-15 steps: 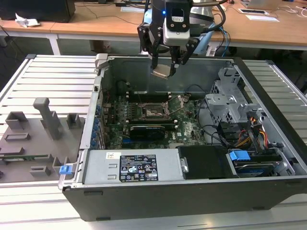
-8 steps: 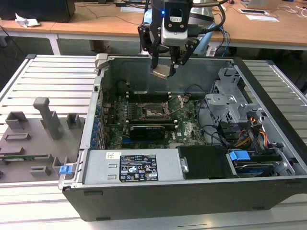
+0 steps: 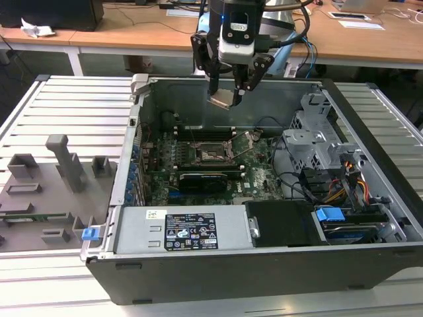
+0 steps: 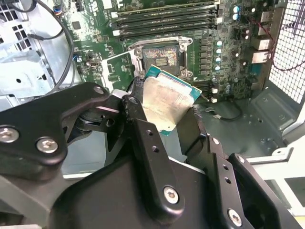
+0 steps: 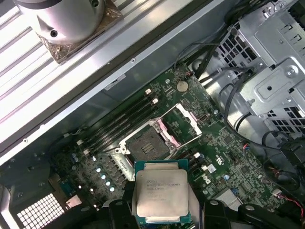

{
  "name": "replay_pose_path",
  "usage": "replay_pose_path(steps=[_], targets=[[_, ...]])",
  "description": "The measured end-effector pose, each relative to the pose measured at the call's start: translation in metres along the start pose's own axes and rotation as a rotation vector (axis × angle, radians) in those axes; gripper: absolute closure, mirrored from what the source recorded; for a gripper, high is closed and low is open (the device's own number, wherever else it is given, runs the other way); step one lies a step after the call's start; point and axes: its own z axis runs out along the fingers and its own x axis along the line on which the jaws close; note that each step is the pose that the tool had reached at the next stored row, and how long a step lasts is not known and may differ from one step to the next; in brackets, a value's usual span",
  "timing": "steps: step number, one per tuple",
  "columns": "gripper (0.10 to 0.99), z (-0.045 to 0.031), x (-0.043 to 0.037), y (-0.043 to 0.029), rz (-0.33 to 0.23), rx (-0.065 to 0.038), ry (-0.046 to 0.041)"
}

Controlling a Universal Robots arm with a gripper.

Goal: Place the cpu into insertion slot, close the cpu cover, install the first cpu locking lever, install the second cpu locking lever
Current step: 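Place the cpu into insertion slot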

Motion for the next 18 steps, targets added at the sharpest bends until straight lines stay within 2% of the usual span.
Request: replay_pose_path(steps=[4,18], targets=[[0.561,0.0004,0.0000,0.0000,0.044,-0.001,-0.0017],[0.561,0.0014,0.0000,-0.0001,0.136,-0.001,-0.0049]])
